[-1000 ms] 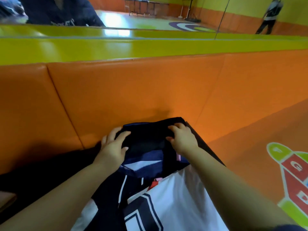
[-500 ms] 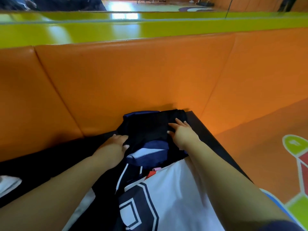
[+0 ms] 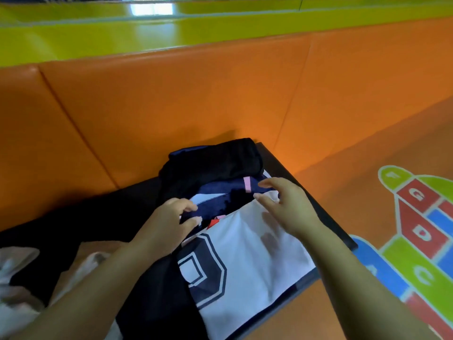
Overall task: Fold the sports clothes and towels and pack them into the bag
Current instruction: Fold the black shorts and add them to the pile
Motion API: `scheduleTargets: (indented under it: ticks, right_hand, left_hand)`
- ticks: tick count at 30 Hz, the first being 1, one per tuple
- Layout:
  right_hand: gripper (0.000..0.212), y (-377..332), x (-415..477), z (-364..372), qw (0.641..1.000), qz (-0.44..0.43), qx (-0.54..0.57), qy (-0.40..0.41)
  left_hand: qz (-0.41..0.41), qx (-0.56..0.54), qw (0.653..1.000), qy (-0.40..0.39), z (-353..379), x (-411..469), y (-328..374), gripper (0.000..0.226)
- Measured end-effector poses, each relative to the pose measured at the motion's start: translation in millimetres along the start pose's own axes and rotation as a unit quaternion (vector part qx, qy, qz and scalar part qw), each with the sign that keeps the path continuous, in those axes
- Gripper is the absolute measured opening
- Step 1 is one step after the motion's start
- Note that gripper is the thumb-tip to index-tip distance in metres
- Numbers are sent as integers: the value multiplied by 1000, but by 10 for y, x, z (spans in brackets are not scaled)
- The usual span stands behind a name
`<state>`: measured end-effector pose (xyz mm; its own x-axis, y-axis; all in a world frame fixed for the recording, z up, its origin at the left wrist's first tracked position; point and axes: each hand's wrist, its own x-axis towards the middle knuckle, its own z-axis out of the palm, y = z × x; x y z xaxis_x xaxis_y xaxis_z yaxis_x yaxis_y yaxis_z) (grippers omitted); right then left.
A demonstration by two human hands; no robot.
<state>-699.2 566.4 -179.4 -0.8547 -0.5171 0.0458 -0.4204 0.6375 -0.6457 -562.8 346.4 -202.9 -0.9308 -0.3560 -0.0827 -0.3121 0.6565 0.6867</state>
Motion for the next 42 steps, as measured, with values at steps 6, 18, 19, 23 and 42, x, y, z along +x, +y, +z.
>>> scheduleTargets:
  ticks: [6, 18, 19, 23, 42]
  right_hand:
    - [55, 356, -709, -2, 994, 97, -9, 46]
    - [88, 490, -829, 241, 954, 300, -9, -11]
    - [87, 482, -807, 240, 954, 298, -38, 0]
    - [86, 407, -761, 228, 952, 298, -60, 23]
    - [92, 504, -639, 126, 943, 308, 76, -102]
  left_hand:
    - [-43, -47, 996, -62, 373, -213, -53, 48]
    - [-112, 11, 988, -109, 591, -215, -159, 72]
    - [-112, 16, 988, -101, 589, -230, -159, 71]
    - [-122, 5, 991, -46, 578, -326, -213, 64]
    - [-200, 65, 974, -87, 600, -307, -128, 100]
